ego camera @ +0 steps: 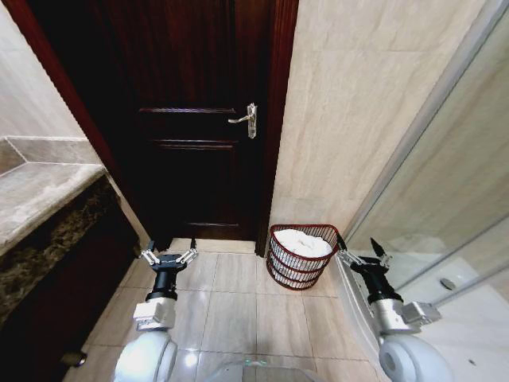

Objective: Discard the used towel into the hamper.

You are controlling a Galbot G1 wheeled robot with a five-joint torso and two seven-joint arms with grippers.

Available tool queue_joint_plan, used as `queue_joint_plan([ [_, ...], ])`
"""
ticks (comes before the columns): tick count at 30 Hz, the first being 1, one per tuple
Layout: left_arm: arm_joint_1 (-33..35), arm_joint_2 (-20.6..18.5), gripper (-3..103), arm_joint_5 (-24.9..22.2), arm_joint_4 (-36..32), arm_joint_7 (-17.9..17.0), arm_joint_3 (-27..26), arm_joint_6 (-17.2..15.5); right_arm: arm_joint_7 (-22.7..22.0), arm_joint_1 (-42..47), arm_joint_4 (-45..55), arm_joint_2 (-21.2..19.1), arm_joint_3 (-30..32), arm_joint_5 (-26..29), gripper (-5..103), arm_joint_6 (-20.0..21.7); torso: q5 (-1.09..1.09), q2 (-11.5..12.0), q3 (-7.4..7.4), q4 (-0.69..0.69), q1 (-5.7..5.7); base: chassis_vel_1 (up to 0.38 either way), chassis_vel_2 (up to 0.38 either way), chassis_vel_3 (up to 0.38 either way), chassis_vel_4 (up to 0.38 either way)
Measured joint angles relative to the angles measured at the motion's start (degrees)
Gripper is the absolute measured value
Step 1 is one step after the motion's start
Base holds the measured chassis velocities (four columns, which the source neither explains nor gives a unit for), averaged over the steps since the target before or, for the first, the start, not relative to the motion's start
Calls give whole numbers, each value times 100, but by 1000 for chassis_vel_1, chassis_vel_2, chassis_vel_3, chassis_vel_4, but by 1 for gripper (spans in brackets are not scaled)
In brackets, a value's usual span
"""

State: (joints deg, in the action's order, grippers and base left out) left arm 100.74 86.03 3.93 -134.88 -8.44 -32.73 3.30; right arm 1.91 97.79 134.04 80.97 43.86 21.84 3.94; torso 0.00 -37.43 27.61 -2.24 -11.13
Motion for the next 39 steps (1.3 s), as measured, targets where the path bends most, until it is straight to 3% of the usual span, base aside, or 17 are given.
queue_joint_plan([
  [22,-26,-60,100,97,21,-31,137,-89,-9,-29,-18,54,-14,38,100,-11,0,-383,215,0,-164,0,0,0,0],
  [39,-120,-69,100,84,131,-17,201,-157,11,-54,-34,56,-13,56,100,95,0,-865,492,0,-369,0,0,0,0],
])
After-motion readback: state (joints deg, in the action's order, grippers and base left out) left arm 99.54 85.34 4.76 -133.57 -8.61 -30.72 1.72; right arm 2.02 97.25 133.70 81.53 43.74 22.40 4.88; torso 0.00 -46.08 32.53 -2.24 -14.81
